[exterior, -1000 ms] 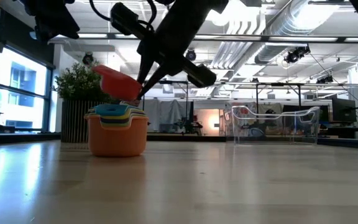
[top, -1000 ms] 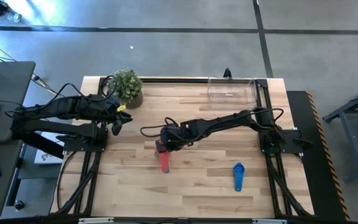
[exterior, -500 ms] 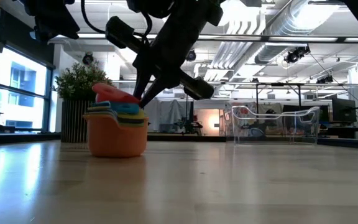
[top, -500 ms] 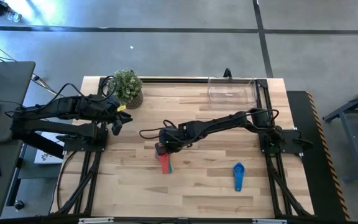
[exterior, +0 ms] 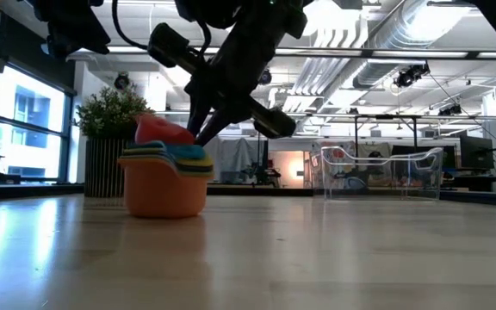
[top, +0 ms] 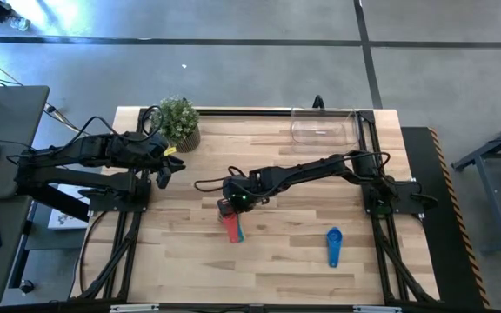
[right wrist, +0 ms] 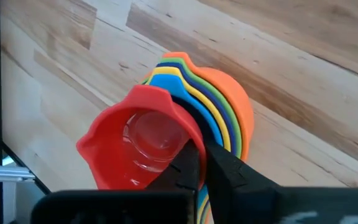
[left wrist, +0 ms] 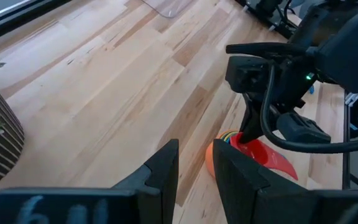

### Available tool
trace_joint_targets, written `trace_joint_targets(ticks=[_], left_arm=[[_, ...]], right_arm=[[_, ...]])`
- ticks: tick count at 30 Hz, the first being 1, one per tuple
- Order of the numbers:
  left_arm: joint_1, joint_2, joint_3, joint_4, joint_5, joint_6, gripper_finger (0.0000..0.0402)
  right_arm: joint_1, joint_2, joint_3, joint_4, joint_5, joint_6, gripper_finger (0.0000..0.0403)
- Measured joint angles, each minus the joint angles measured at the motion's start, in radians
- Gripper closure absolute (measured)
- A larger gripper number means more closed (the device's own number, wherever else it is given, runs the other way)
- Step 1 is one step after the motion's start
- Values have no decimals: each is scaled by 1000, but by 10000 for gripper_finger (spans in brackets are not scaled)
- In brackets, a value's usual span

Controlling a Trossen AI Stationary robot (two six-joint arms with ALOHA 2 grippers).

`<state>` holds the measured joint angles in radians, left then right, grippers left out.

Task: Nest measuring cups in basket
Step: Stack the red measuring cup on top of the light blue measuring cup

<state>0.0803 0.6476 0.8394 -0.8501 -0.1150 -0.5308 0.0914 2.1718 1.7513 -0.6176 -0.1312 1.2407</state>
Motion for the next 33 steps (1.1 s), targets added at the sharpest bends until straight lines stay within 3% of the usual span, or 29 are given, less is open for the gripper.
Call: trace_joint_targets(ticks=[10, 22, 27, 33], left_arm=[[0, 0, 0, 0, 0, 0, 312], [0, 0, 0, -1, 8, -42, 312], [-17, 7, 0, -36, 87, -105, 312], [-85, 50, 0, -43, 86, -185, 312]], right_arm=[[-6, 2, 61, -90, 17, -49, 336], [-13, 1, 85, -115, 26, -67, 329], [-13, 0, 193, -192, 53, -146, 329], [-13, -1, 435, -473, 180, -275, 329]])
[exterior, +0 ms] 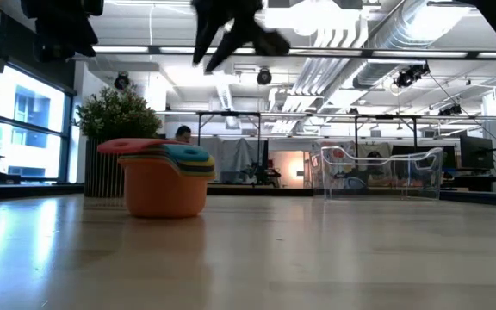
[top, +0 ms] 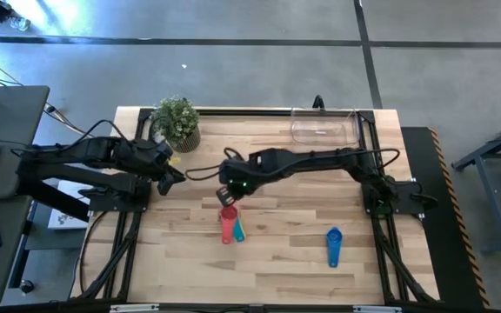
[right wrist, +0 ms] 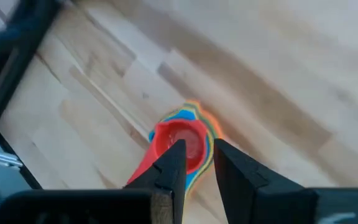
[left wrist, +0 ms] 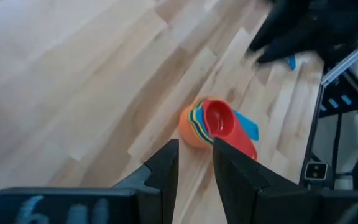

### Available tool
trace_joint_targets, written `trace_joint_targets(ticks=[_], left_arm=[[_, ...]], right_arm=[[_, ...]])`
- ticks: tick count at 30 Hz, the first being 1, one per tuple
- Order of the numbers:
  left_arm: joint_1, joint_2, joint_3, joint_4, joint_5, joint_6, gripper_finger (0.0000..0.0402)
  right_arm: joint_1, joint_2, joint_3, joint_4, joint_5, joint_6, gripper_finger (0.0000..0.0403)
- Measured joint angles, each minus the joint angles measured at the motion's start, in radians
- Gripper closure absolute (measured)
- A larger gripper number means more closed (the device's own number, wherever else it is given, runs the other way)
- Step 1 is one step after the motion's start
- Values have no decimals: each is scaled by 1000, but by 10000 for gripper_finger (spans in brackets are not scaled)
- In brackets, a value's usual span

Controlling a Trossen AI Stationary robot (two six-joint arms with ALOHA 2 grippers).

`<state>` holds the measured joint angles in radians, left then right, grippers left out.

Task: Nest measuring cups in basket
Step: Stack the red measuring cup on top of the light blue measuring cup

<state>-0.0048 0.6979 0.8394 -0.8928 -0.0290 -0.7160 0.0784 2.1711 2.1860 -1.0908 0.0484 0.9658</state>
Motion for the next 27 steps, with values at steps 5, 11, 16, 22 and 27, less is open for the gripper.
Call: trace_joint_targets(ticks=[5, 11, 16, 22, 27], left_arm=[[-87, 84, 0, 14, -12, -68, 312], [-205, 219, 0, 53, -62, -160, 312], [-280, 340, 0, 129, -103, -255, 312], [-332, 482, -1, 226, -120, -400, 312], [-373, 558, -1, 276, -120, -537, 312]], right_arm=[[-1, -29, 161, -155, 119, -85, 329], [-24, -169, 78, -193, 165, -126, 329], [-48, -219, 79, -233, 210, -189, 329], [-74, -239, 79, -239, 205, -272, 329], [-90, -244, 79, -258, 179, -343, 329]])
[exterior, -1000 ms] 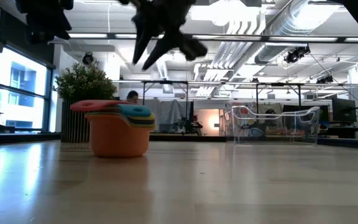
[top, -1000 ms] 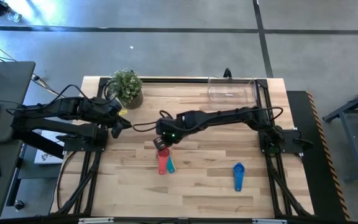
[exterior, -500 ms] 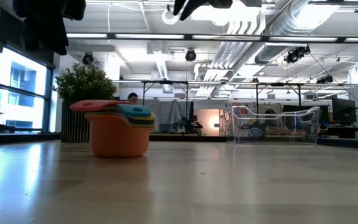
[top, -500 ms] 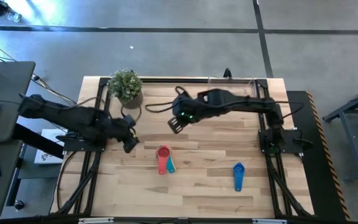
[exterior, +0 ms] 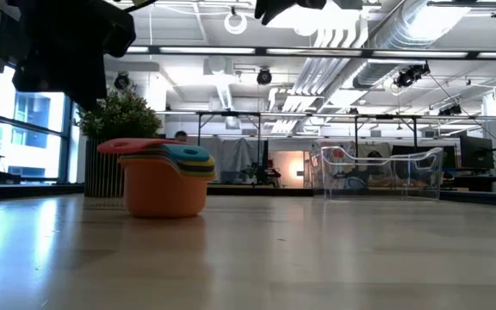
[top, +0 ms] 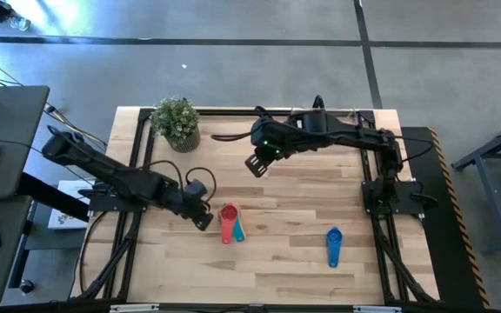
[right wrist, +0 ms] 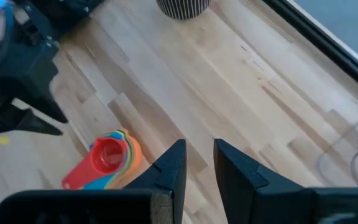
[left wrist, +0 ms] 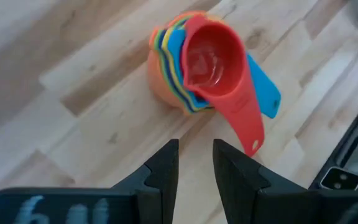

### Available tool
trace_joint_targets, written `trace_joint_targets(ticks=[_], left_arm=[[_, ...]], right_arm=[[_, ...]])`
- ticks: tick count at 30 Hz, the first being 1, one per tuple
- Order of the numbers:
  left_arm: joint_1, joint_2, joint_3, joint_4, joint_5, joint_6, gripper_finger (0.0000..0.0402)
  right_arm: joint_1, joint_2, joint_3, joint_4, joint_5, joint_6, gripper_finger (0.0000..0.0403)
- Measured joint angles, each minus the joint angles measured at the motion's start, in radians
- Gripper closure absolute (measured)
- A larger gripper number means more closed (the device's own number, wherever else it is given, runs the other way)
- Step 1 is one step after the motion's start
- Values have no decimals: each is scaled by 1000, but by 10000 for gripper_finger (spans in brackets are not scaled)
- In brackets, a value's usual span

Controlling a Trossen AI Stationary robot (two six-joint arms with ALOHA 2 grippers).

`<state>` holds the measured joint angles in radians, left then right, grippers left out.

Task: Nest measuring cups in basket
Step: Stack the red measuring cup on top of the light blue measuring cup

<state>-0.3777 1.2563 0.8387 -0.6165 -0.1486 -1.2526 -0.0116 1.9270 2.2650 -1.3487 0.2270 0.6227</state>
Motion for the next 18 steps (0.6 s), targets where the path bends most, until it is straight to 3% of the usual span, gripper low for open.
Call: trace_joint_targets(ticks=[9, 18], left_arm=[[-60, 132, 0, 158, 21, -181, 312], [-89, 238, 0, 256, 62, -229, 312]], right_arm=[[-8, 0, 0, -24, -44, -81, 329], [-8, 1, 0, -33, -46, -63, 329]])
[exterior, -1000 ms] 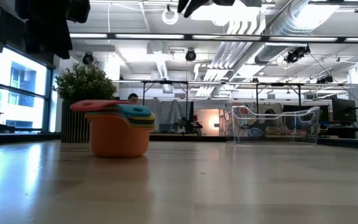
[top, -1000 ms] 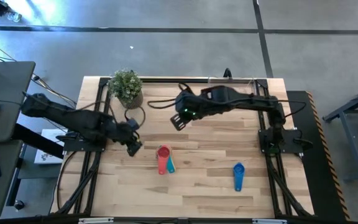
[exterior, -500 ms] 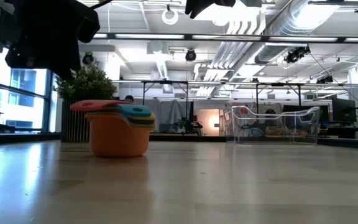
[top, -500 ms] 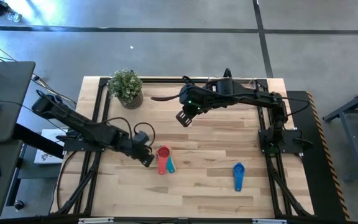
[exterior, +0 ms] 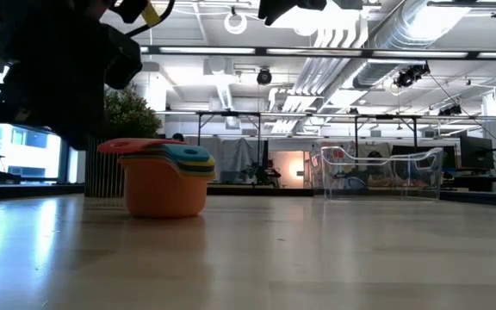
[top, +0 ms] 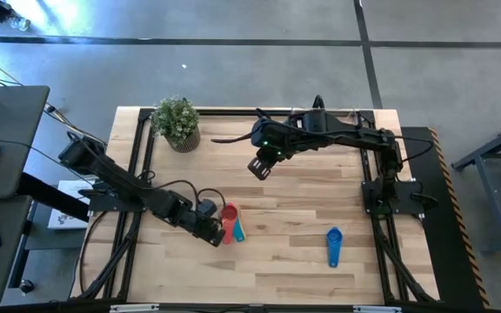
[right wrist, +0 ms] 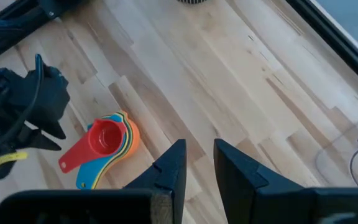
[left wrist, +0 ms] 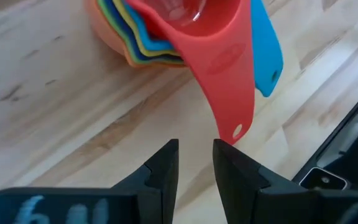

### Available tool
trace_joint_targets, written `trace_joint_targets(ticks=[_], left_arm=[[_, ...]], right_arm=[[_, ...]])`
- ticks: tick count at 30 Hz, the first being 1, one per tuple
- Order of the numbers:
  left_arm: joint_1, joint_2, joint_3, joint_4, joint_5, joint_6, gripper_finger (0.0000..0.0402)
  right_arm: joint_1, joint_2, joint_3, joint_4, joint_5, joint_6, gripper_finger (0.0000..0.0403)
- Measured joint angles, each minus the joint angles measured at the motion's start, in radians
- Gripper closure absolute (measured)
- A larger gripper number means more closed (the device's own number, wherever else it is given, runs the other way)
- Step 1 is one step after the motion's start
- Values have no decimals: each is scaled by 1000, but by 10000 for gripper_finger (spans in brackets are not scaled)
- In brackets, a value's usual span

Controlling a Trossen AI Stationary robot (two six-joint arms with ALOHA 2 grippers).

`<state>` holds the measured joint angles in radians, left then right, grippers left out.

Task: Nest measuring cups in basket
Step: Stack the red measuring cup on top of the light blue measuring cup

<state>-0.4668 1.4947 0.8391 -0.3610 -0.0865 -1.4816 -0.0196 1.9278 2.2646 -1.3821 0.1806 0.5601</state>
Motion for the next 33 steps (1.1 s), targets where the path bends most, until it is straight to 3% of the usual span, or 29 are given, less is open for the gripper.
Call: trace_joint_targets(ticks=[15, 33], left_arm=[[6, 36, 0, 6, 5, 18, 312], [81, 64, 0, 174, 8, 103, 312]], right_arm=[[0, 0, 0, -7, 2, 64, 329], [0, 0, 0, -9, 15, 44, 329]])
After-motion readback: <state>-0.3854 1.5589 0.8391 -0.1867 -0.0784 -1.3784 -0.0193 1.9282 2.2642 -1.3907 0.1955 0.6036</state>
